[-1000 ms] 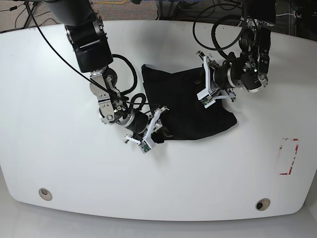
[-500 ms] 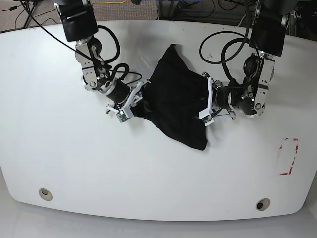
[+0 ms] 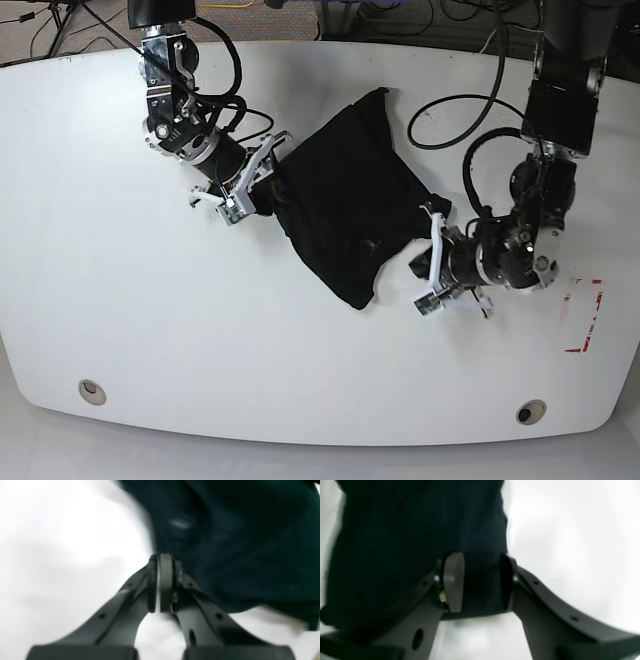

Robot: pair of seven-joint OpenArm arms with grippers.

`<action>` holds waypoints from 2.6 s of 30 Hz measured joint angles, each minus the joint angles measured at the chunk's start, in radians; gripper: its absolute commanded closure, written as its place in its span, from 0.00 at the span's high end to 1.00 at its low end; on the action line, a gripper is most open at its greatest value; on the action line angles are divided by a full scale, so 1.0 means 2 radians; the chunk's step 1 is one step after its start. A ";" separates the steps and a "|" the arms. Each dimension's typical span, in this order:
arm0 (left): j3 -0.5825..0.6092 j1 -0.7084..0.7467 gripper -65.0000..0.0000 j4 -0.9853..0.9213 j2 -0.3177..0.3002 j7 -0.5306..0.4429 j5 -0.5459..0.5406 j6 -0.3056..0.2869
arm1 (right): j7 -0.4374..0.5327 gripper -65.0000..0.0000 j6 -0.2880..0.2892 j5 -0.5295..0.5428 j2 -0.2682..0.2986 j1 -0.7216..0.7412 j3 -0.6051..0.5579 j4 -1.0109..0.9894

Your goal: Layout the t-shirt on the table in an organized manner, then fold the t-shirt properly

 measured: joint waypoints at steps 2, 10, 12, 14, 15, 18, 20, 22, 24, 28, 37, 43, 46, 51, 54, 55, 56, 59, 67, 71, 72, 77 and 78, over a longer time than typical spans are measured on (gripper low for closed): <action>-0.008 -0.006 0.00 0.022 -0.005 0.000 0.000 0.000 | -0.021 0.35 0.000 -0.002 -0.003 0.001 0.003 0.029; -0.054 0.056 0.00 0.120 0.015 -0.001 -0.004 0.000 | -0.051 0.35 0.004 0.005 -0.020 0.022 0.000 0.074; -0.057 0.082 0.00 0.129 0.027 0.003 0.000 0.000 | -0.052 0.35 -0.002 -0.002 -0.031 0.030 0.002 0.066; -0.056 0.109 0.00 0.134 0.041 0.004 0.000 0.000 | -0.052 0.35 -0.001 -0.003 -0.040 0.041 0.002 0.049; -0.056 0.120 0.00 0.135 0.046 0.004 0.000 -0.001 | -0.053 0.35 0.000 -0.002 -0.043 0.046 0.000 0.040; -0.056 0.151 0.00 0.137 0.059 0.004 -0.002 -0.002 | -0.050 0.35 0.007 0.006 -0.048 0.060 -0.003 0.007; -0.056 0.165 0.00 0.136 0.067 0.004 0.001 -0.002 | -0.048 0.35 0.005 0.004 -0.048 0.068 -0.002 -0.016; -0.057 0.174 0.00 0.134 0.072 0.003 0.003 -0.001 | -0.046 0.34 0.002 -0.001 -0.046 0.076 -0.001 -0.038; -0.057 0.181 0.00 0.128 0.076 0.001 0.008 0.000 | -0.034 0.34 0.002 -0.005 -0.043 0.081 0.000 -0.060; -0.054 0.184 0.00 0.087 0.078 -0.015 0.044 0.001 | 0.013 0.34 0.003 -0.002 -0.035 0.077 0.001 -0.094; -0.056 0.165 0.00 -0.025 0.072 -0.084 0.077 -0.008 | 0.034 0.34 0.004 0.004 -0.021 0.042 0.001 -0.116; -0.053 0.122 0.00 -0.080 0.065 -0.102 0.077 -0.006 | 0.039 0.34 0.004 0.007 -0.022 0.007 0.001 -0.094; -0.054 0.112 0.00 -0.084 0.063 -0.101 0.079 -0.008 | 0.038 0.34 0.003 0.007 -0.025 -0.007 0.000 -0.080; -0.055 0.106 0.00 -0.061 0.054 -0.078 0.096 -0.003 | 0.027 0.34 0.002 0.004 -0.042 -0.022 0.000 -0.048; -0.055 0.108 0.00 -0.033 0.041 -0.074 0.105 -0.003 | 0.022 0.34 0.002 0.003 -0.045 -0.023 0.000 -0.032; -0.056 0.109 0.00 -0.027 0.039 -0.072 0.105 -0.003 | 0.019 0.34 0.002 0.002 -0.045 -0.023 0.000 -0.027; -0.059 0.109 0.00 -0.010 0.035 -0.068 0.108 0.000 | 0.005 0.34 0.000 0.000 -0.045 -0.023 0.000 -0.013; -0.064 0.111 0.00 0.031 0.033 -0.060 0.115 0.001 | -0.030 0.34 0.001 -0.001 -0.045 -0.021 0.001 0.024; -0.112 0.108 0.00 0.113 0.054 -0.060 0.116 0.001 | -0.040 0.34 0.002 0.001 -0.009 -0.020 0.005 0.109; -0.115 0.109 0.00 0.121 0.084 -0.050 0.145 0.000 | -0.041 0.35 0.006 0.003 0.007 -0.020 0.013 0.118; -0.111 0.109 0.00 0.121 0.097 -0.050 0.148 0.000 | -0.041 0.35 0.007 0.005 0.010 -0.021 0.019 0.118; -0.074 0.112 0.00 0.122 0.157 -0.056 0.174 0.034 | -0.044 0.35 0.004 0.001 0.014 -0.020 0.061 0.118; -0.066 0.111 0.00 0.122 0.165 -0.058 0.185 0.039 | -0.044 0.35 0.004 0.001 0.014 -0.020 0.067 0.118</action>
